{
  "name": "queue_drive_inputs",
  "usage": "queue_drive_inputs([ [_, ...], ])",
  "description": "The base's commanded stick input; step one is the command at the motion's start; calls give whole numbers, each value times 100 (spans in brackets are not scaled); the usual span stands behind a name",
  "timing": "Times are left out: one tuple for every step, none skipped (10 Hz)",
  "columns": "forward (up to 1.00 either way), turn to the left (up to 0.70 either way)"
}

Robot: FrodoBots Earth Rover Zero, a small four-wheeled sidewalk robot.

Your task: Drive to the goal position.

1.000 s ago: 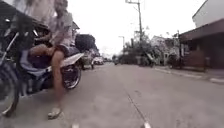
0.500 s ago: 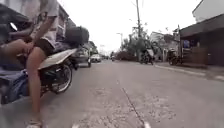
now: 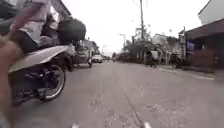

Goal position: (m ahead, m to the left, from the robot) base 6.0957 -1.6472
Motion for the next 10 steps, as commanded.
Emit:
queue_drive_inputs([
  [70,3],
  [70,11],
  [70,0],
  [70,3],
  [70,9],
  [70,11],
  [70,7],
  [70,12],
  [70,10],
  [70,2],
])
